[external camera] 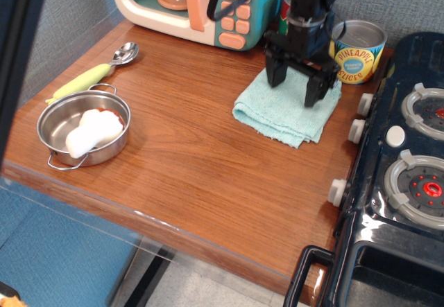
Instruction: Move the blue cloth to the upper right side of the table.
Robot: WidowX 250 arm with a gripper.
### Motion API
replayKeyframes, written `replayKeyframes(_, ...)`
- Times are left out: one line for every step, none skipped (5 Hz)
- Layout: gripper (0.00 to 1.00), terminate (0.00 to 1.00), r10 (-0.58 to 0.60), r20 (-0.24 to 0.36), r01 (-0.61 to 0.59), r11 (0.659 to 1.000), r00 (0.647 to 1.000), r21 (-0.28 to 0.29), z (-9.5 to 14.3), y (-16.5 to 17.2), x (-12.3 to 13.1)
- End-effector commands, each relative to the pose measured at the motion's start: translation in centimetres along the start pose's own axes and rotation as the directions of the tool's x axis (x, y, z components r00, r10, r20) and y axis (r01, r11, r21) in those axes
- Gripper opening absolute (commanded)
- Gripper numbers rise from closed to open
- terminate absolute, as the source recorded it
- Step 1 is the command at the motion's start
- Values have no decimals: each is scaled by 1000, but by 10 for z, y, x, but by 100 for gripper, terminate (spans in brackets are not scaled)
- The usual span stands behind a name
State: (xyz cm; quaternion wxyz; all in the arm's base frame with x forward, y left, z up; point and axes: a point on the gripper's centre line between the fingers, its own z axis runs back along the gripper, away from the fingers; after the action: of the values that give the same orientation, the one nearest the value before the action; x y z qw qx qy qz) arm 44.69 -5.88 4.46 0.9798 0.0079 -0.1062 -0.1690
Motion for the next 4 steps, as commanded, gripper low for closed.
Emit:
replayKeyframes(100, 0, 1, 217, -11, 999, 976, 41, 121, 0, 21)
replayKeyframes(100, 0, 17, 192, -24, 999, 981, 37, 126, 3, 8)
replayKeyframes(100, 0, 71, 229, -119, 972, 971, 202, 136, 3, -8)
replayKeyframes(100, 0, 71, 229, -119, 972, 971, 202, 136, 3, -8)
